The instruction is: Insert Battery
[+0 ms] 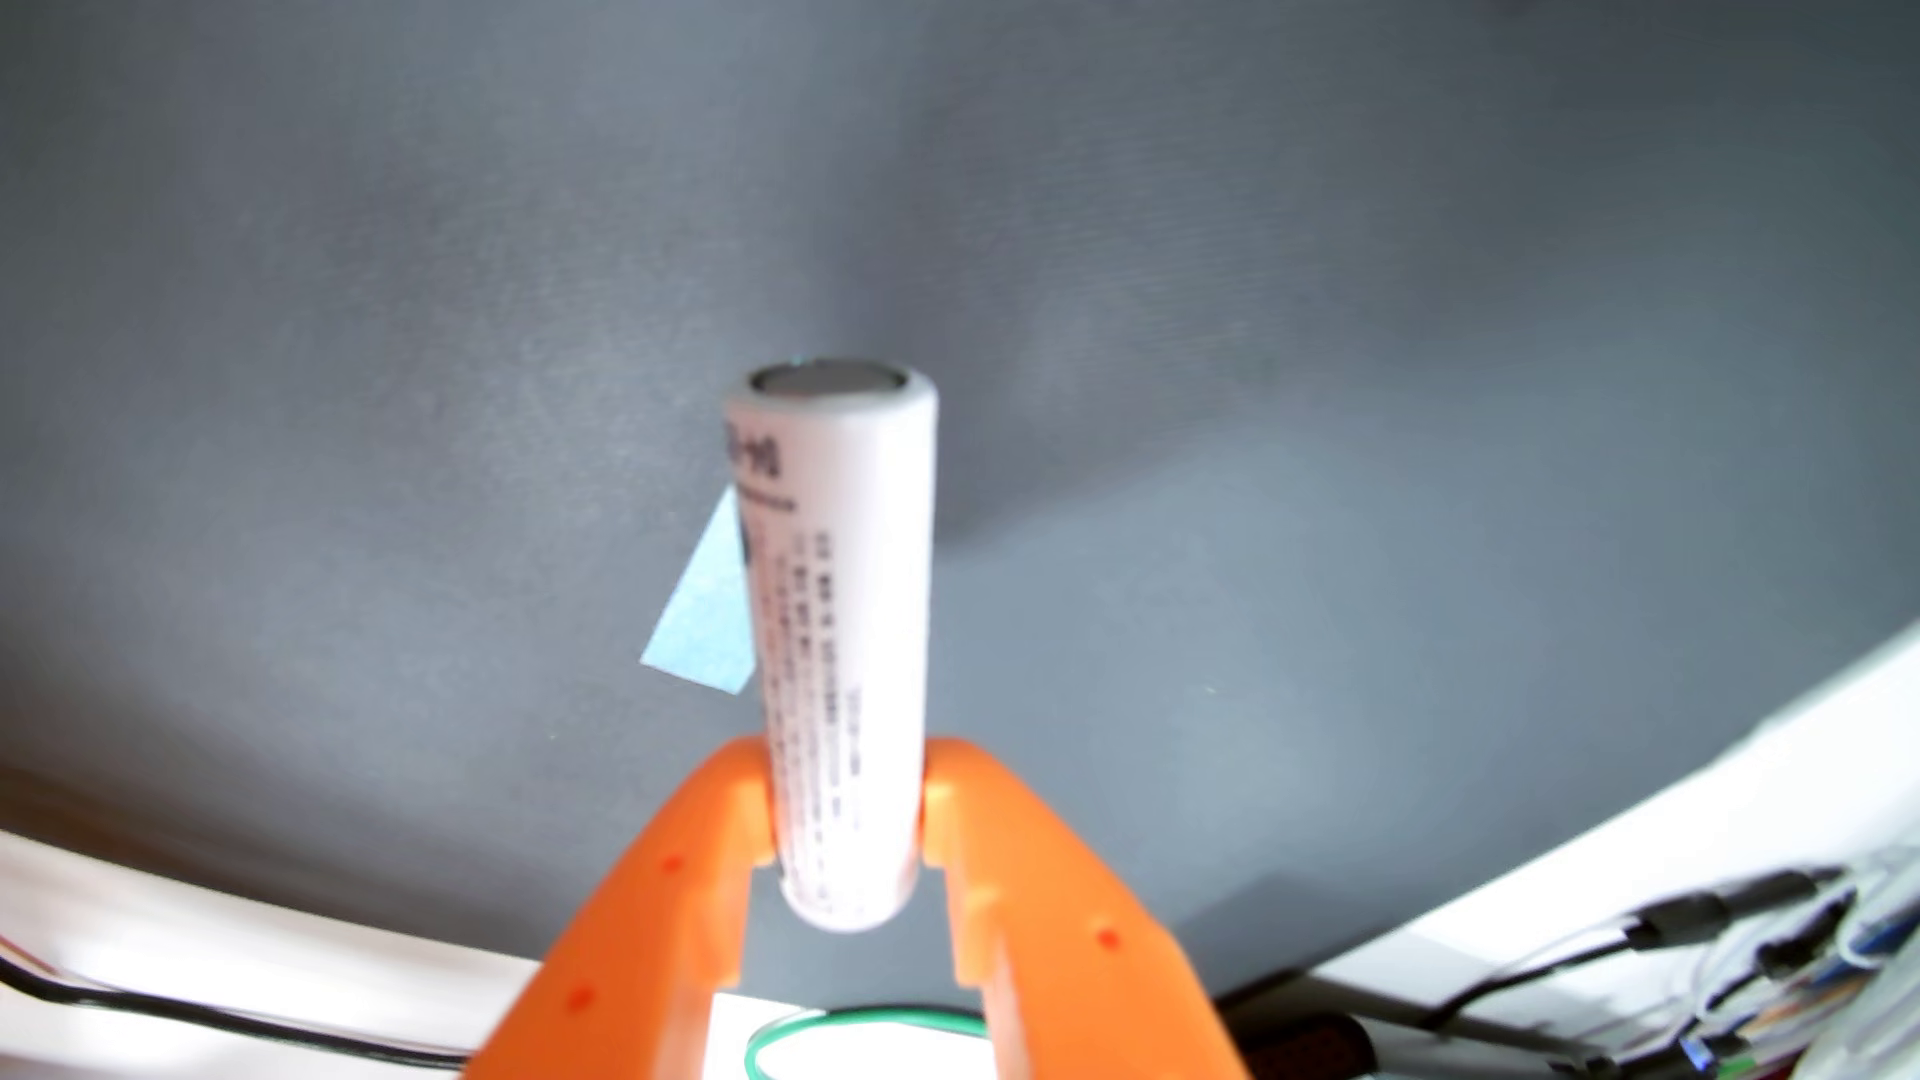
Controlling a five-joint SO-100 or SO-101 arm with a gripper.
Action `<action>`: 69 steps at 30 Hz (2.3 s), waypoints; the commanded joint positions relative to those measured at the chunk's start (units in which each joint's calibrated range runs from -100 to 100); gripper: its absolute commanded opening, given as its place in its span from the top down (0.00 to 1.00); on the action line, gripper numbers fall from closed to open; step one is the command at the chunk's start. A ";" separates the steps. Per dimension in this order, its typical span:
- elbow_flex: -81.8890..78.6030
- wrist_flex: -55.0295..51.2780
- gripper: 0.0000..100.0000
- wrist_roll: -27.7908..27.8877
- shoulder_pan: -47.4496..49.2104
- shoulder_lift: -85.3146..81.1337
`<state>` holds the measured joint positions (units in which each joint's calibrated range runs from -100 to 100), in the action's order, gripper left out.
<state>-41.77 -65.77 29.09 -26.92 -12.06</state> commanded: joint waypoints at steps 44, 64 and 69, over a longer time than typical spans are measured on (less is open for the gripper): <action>-19.24 5.15 0.99 -33.42 35.30 -26.99; -19.96 10.40 0.99 -34.71 34.59 -25.74; -19.15 10.82 0.99 -34.65 35.18 -22.58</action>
<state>-62.12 -55.90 -5.49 8.15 -35.52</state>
